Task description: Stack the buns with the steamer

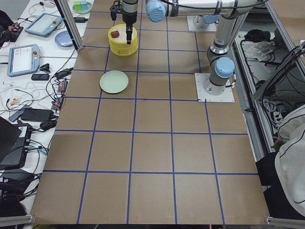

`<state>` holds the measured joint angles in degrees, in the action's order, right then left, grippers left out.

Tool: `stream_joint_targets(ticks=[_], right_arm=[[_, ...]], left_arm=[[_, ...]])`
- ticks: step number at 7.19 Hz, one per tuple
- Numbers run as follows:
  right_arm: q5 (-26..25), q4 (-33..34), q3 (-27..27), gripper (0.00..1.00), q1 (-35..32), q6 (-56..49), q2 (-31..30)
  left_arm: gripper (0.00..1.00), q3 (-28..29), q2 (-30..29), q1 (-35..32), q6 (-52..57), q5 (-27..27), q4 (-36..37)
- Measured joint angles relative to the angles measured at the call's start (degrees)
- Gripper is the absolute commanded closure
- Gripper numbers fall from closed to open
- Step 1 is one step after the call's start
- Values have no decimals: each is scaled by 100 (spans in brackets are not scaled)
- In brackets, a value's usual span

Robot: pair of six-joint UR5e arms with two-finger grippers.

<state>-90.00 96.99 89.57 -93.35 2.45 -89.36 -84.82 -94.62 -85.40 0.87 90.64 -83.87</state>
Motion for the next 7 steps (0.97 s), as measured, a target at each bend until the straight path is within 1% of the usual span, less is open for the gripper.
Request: stream_joint_targets(ticks=[2, 7], right_arm=[[0, 44, 0, 0, 0, 1, -2], [5, 71, 0, 0, 1, -7, -16]], left_arm=[[0, -55, 148, 17, 15, -26, -132], [0, -103, 163, 29, 19, -22, -150]])
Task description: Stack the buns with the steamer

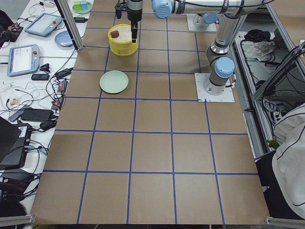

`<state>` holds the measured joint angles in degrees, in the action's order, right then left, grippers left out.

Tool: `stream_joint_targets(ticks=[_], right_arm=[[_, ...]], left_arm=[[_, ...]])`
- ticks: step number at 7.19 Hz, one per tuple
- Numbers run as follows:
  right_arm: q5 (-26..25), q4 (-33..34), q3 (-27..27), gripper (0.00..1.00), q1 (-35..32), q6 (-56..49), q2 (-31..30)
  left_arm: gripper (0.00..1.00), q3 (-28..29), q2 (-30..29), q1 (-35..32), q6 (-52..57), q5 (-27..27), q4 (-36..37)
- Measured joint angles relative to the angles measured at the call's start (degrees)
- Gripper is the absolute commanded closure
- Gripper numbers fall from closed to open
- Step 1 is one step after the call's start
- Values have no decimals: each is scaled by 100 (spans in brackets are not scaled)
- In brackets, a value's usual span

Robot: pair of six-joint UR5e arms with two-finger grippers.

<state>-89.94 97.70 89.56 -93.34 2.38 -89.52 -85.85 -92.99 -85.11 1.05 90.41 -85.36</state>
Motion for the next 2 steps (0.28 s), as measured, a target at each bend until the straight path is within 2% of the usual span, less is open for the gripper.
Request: stream_joint_targets(ticks=[2], right_arm=[[19, 21, 3, 0, 2, 5, 13]], left_arm=[[0, -1, 0, 1, -6, 19, -97]])
